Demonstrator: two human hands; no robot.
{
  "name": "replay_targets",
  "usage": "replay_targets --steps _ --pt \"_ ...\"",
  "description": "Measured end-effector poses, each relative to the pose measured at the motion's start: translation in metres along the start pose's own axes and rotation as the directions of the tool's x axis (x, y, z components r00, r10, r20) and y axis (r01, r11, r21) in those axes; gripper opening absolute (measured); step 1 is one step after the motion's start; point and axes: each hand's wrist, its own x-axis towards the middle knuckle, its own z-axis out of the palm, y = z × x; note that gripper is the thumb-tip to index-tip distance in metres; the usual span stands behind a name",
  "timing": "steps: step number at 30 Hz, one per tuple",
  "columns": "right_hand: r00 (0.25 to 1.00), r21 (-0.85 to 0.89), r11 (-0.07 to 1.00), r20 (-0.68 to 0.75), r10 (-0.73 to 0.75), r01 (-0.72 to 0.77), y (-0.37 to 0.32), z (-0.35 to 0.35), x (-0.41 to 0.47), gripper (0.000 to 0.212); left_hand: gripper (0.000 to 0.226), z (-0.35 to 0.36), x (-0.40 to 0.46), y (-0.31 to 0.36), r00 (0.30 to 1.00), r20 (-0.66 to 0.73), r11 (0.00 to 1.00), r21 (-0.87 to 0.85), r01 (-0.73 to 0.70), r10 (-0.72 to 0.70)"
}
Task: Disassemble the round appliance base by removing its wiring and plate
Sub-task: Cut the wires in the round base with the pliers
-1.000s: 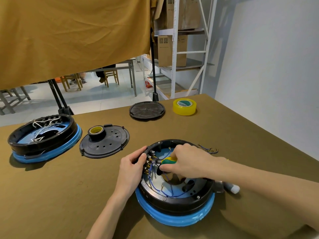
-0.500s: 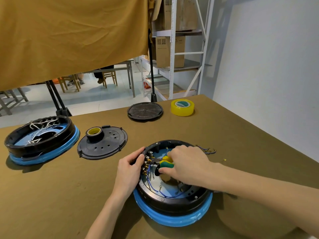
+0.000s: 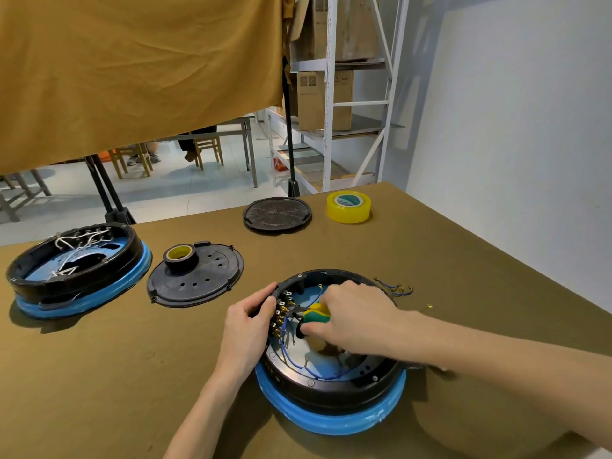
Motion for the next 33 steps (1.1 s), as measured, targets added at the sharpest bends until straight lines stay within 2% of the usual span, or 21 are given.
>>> replay_targets --steps 7,14,33 --pt "1.0 -0.011 1.0 -0.013 -0.015 0.015 0.0 0.0003 -0.0012 0.055 0.032 0.0008 0.0002 -0.0016 1.0 -0.006 1.0 0.006 -0.007 0.007" --pt "1.0 0.084 0.996 0.023 0.018 -0.02 0.0043 -0.0021 0.0025 0.058 0.032 0.0005 0.0001 -0.0022 1.0 0.0 1.0 -0.001 0.001 -0.001" --pt "0.999 -0.022 0.999 -0.037 -0.039 0.038 0.005 -0.0004 0.0037 0.054 0.032 0.0007 0.0006 -0.002 1.0 -0.005 1.0 0.021 0.0 0.0"
